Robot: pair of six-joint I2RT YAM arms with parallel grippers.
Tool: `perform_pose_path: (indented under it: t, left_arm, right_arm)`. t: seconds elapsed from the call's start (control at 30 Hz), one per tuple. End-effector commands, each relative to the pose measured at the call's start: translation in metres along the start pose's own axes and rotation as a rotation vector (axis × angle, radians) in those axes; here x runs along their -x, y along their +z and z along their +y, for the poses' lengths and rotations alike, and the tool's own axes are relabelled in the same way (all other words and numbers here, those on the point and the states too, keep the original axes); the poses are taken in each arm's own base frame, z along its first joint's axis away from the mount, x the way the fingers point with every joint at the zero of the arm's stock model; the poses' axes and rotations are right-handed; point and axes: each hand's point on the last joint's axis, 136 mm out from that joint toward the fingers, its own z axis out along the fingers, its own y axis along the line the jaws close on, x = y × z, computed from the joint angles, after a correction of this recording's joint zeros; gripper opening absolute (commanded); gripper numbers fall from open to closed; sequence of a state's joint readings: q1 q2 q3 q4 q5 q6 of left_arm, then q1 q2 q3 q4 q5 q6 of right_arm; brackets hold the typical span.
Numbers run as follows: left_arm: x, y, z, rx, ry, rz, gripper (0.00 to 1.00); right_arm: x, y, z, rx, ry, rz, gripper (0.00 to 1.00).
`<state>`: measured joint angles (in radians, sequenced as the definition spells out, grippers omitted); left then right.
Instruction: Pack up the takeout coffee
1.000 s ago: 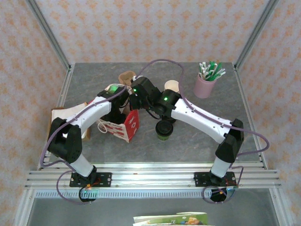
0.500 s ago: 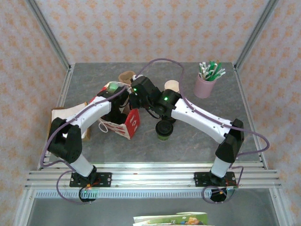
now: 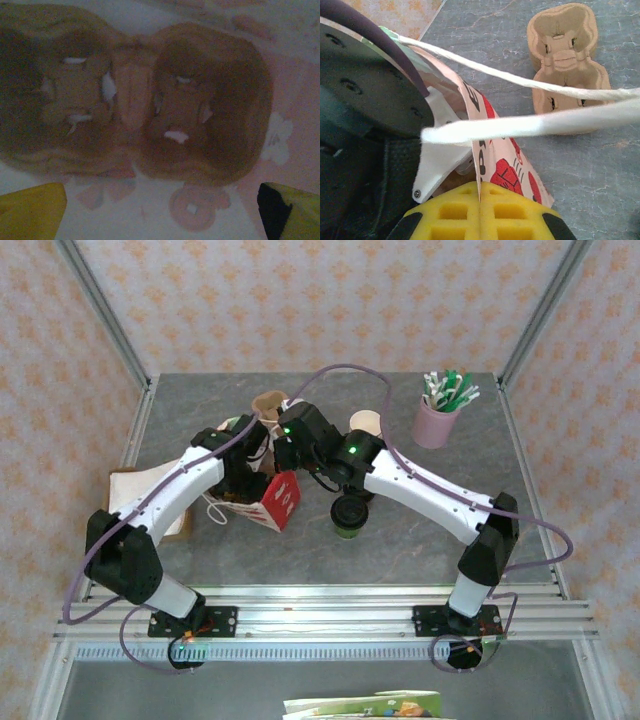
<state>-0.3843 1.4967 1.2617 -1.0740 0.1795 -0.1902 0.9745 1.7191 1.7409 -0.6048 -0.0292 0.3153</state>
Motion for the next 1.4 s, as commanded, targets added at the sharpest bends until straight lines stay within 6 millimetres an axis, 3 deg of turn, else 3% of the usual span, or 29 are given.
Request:
perform_pose_path:
  t: [0.0, 0.23, 0.47, 0.67, 0.8, 1.23, 1.37]
  left_arm:
    - [-0.008, -0.012, 0.001, -0.002, 0.013, 0.009, 0.99]
    - [-0.005, -0.027, -0.005, -0.029, 0.025, -0.009, 0.99]
    - [-0.013, -0.018, -0.002, -0.010, 0.024, 0.018, 0.99]
    - [0.023, -0.073, -0.009, -0.041, 0.022, -0.155, 0.99]
    - [0.034, -0.099, -0.011, -0.049, 0.009, -0.206, 1.00]
    - [0.027, -0.117, 0.002, 0.020, 0.013, -0.233, 0.99]
    - [0.031, -0.136, -0.009, 0.025, 0.125, -0.343, 0.99]
  right_arm:
    - [0.013, -0.019, 0.003, 0.010, 0.016, -0.050, 0.00]
    - [0.005, -0.016, -0.002, -0.012, 0.021, -0.020, 0.00]
    - [0.006, -0.016, 0.001, 0.002, 0.033, -0.014, 0.00]
    - [0.007, -0.017, -0.001, -0.008, 0.036, -0.014, 0.00]
    - [0.006, -0.017, -0.003, -0.016, 0.051, 0.001, 0.00]
    - [0.001, -0.014, -0.001, -0.004, 0.074, 0.037, 0.00]
    - [0.000, -0.016, -0.004, -0.006, 0.070, 0.043, 0.00]
